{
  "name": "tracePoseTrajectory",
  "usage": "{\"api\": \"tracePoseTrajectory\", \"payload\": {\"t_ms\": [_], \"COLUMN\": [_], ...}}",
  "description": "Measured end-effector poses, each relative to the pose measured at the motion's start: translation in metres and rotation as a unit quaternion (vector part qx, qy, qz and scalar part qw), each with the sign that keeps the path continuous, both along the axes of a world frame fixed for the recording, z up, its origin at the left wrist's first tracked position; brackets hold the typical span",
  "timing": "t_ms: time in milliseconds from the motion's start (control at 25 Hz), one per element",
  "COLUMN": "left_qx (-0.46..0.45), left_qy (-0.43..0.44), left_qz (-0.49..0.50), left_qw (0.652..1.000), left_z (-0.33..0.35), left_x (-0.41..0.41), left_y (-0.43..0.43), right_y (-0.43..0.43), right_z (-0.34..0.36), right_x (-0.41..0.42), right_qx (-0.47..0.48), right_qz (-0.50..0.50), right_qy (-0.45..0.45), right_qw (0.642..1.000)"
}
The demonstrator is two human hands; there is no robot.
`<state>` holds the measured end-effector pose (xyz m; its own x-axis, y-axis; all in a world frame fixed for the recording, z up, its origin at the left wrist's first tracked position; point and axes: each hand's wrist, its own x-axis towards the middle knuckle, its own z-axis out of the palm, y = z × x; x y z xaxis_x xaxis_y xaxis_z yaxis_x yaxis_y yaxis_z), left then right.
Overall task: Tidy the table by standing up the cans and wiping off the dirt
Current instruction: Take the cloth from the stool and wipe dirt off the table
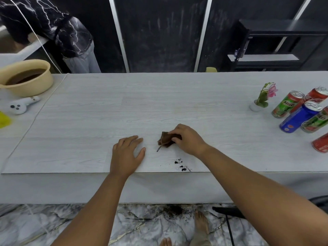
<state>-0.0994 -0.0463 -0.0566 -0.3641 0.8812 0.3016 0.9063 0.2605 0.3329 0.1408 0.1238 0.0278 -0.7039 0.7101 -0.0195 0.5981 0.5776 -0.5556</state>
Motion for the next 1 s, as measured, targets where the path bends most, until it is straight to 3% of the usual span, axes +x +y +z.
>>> {"api": "tracePoseTrajectory", "payload": {"t_ms": [560,680,840,1000], "left_qx": [0.024,0.022,0.026,0.029], "left_qy": [-0.004,-0.003,-0.004,-0.005], "left_qz": [-0.005,-0.001,0.0,-0.002], "left_qw": [1.0,1.0,1.0,1.0], "left_z": [-0.008,-0.007,-0.006,-0.005], "left_x": [-0.004,-0.003,-0.003,-0.003], "left_y": [0.002,0.002,0.001,0.001], "right_y": [-0.085,-0.077,-0.032,-0.007], "right_z": [-0.018,-0.007,0.002,-0.009], "right_x": [0.069,0.063,0.014,-0.01], "right_qx": [-0.027,-0.08,-0.033,-0.006], "right_qz": [0.116,0.078,-0.022,-0.032], "right_qy": [-0.028,0.012,0.078,0.008], "right_qw": [0.993,0.994,0.996,0.999]}}
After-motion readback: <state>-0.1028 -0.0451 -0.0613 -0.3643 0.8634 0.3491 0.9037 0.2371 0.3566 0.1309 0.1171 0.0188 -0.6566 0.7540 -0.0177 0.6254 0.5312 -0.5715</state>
